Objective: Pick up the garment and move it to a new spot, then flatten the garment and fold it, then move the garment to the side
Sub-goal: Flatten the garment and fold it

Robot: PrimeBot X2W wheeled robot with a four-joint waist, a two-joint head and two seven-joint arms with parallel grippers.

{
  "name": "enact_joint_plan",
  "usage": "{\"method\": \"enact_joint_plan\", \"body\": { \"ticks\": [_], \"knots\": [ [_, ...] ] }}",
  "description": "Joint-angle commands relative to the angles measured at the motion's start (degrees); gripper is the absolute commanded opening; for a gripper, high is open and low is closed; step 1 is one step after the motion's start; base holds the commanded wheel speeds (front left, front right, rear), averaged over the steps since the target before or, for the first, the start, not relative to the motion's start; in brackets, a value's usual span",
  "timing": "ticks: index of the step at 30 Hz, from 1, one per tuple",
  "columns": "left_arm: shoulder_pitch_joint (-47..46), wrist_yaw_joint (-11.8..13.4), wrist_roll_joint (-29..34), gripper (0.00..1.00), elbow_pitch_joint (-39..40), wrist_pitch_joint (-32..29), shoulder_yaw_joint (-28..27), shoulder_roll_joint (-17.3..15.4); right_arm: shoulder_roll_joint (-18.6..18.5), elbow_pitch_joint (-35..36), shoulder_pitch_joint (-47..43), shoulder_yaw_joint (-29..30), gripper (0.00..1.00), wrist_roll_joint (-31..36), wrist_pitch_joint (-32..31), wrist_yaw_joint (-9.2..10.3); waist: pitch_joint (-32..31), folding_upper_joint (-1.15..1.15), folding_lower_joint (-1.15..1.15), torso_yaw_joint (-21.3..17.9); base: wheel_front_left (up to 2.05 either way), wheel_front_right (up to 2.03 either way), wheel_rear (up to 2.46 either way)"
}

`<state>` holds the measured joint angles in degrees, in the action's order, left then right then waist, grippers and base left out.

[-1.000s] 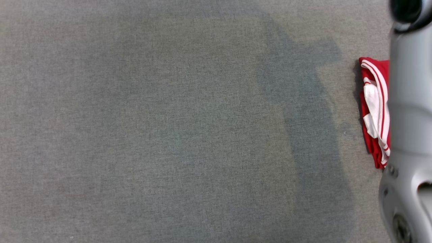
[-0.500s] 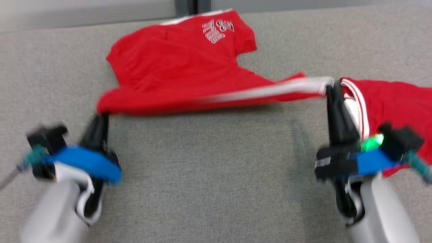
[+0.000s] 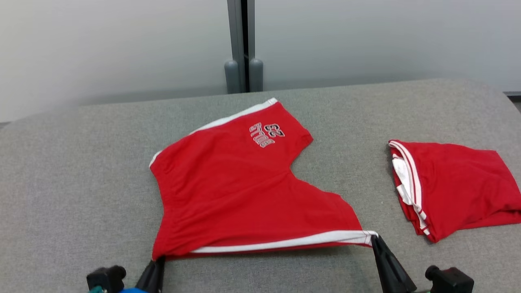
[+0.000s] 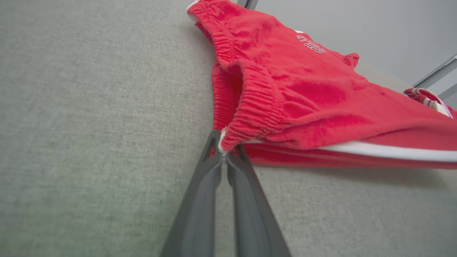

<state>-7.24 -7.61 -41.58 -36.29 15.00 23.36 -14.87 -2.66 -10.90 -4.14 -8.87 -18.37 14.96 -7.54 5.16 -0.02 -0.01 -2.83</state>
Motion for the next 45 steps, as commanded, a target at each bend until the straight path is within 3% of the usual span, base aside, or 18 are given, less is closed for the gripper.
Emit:
{"method": "enact_joint_plan", "body": {
  "ticks": [1, 8, 14, 21, 34, 45],
  "knots": [
    [1.7, 0.2, 0.3, 0.00, -0.1, 0.2, -0.2, 0.3, -0.4, 0.2, -1.9, 0.1, 0.00, -0.3, 0.3, 0.08, -2.0, 0.02, 0.01, -1.2, 0.00, 0.00, 0.00],
    [8.7, 0.2, 3.2, 0.00, 1.6, 0.2, -1.4, 2.0, -0.4, 2.6, -7.0, 0.2, 0.00, 1.3, 0.3, 0.05, -4.7, 0.02, 0.01, -0.8, 0.00, 0.00, 0.00],
    [7.3, 0.2, 5.1, 0.00, 5.3, 0.2, -1.4, 2.2, -0.4, 3.6, -2.8, 1.7, 0.00, 2.4, 0.3, 0.05, -4.2, 0.02, 0.01, 1.4, 0.00, 0.00, 0.00],
    [-0.9, 0.2, 6.5, 0.00, 8.6, 0.2, 2.6, 0.9, -0.4, -3.0, 9.6, 2.4, 0.00, 6.5, 0.2, 0.04, -1.0, 0.02, 0.01, 4.4, 0.00, 0.00, 0.00],
    [-16.7, 0.2, -0.8, 0.00, 8.3, 0.3, 4.9, -0.9, -0.4, -18.8, 36.7, 5.6, 0.00, 11.7, 0.2, 0.04, 10.9, 0.02, 0.01, 8.6, 0.00, 0.00, 0.00],
    [-26.4, 0.2, -3.6, 0.00, 7.5, 0.2, 8.1, 0.8, -0.4, -29.0, 52.7, 11.2, 0.00, 20.9, 0.3, 0.04, 19.5, 0.02, 0.01, 12.9, 0.00, 0.00, 0.00]
  ]
}}
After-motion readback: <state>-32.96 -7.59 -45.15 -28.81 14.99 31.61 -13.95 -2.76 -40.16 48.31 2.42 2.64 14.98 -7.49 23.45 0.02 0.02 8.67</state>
